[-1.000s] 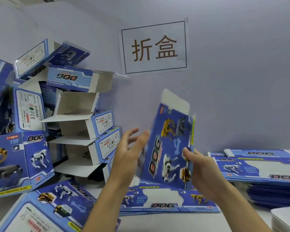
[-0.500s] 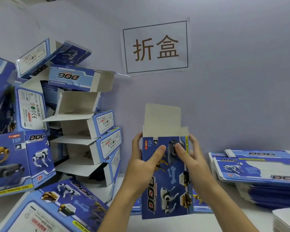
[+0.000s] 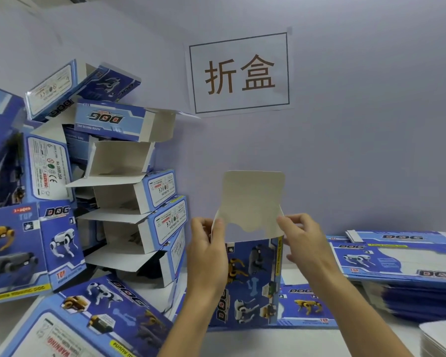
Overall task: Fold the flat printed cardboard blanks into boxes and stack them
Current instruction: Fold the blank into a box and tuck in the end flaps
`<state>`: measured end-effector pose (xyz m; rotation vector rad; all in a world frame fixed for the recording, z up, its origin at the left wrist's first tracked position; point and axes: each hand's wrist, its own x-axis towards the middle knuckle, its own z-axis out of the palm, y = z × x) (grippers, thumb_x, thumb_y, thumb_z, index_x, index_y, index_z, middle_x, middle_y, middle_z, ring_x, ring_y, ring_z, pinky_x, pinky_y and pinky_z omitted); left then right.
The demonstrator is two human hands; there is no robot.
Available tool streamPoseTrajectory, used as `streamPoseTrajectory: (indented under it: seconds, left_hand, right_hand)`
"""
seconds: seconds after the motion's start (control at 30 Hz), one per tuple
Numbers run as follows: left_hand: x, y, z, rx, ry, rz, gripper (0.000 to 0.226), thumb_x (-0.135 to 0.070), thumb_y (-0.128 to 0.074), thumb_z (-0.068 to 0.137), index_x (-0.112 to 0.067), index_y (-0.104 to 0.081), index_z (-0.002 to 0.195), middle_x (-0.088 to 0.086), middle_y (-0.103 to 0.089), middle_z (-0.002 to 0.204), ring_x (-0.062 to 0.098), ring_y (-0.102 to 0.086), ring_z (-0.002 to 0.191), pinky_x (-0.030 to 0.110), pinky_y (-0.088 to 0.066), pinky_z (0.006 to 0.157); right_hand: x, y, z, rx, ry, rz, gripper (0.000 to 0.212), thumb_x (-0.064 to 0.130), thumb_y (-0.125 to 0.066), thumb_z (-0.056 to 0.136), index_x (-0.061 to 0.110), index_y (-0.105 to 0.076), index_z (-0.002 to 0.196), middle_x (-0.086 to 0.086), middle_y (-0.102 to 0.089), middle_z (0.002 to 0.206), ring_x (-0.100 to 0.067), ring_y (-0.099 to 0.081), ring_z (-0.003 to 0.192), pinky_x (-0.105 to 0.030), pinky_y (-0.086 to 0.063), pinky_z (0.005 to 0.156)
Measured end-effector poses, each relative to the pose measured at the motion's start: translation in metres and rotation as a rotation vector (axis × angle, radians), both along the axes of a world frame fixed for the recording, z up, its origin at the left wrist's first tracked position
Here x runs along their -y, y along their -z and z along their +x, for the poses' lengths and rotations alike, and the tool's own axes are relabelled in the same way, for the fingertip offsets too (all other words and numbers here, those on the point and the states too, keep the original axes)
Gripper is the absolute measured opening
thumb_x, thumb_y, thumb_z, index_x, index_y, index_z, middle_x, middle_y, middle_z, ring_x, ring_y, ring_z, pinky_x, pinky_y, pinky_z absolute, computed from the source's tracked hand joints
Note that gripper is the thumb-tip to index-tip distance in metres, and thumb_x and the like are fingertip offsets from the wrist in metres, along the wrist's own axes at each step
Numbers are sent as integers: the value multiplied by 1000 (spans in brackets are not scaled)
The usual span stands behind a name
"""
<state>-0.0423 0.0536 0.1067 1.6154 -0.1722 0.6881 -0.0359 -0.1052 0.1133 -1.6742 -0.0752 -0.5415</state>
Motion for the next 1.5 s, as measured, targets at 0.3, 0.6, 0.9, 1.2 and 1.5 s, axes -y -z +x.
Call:
streamPoseTrajectory:
  seconds: [0.3, 0.6, 0.9, 1.2, 1.5]
  left_hand:
    - [-17, -18, -7, -188, -263, 499, 46, -27, -59, 93, -13, -38, 54, 3, -34, 50, 20, -32, 49, 29, -31, 51]
    - [-27, -13, -5, -292, -170, 106, 29, -19, -68, 91, -3, -69, 67, 20, -71, 77, 38, -69, 81, 53, -60, 76]
    - [-43, -9, 11, -443, -113, 200, 26, -18, -61, 91, -7, -52, 70, 14, -53, 68, 24, -52, 63, 31, -40, 61]
    - [-47, -1, 16, -667, 270, -428, 23, -2, -46, 102, 10, -50, 121, 15, -60, 64, 9, -41, 29, 16, -29, 29]
    - [-40, -9, 8, -512, 183, -88, 23, -15, -49, 95, -22, -63, 112, 14, -63, 99, 23, -58, 67, 19, -35, 35]
  right_hand:
    - [-2, -5, -10, -188, 163, -405, 43, 41, -58, 81, 1, -62, 65, -14, -62, 63, -38, -69, 75, -50, -61, 70]
    - [11, -1, 1, -265, 73, 27, 23, 8, -61, 87, -11, -69, 77, -16, -73, 67, -27, -73, 60, -39, -63, 61]
    - [29, -4, 1, -410, -152, 248, 9, -1, -59, 94, -7, -60, 99, -21, -73, 84, -25, -74, 67, -30, -59, 56]
    - [33, 20, 12, -455, -317, 546, 16, -7, -56, 95, -13, -58, 110, -23, -68, 96, -25, -67, 77, -22, -56, 48]
    - [30, 16, 14, -300, -236, 249, 43, -2, -47, 92, 21, -55, 128, -15, -64, 96, -26, -61, 75, -30, -54, 56]
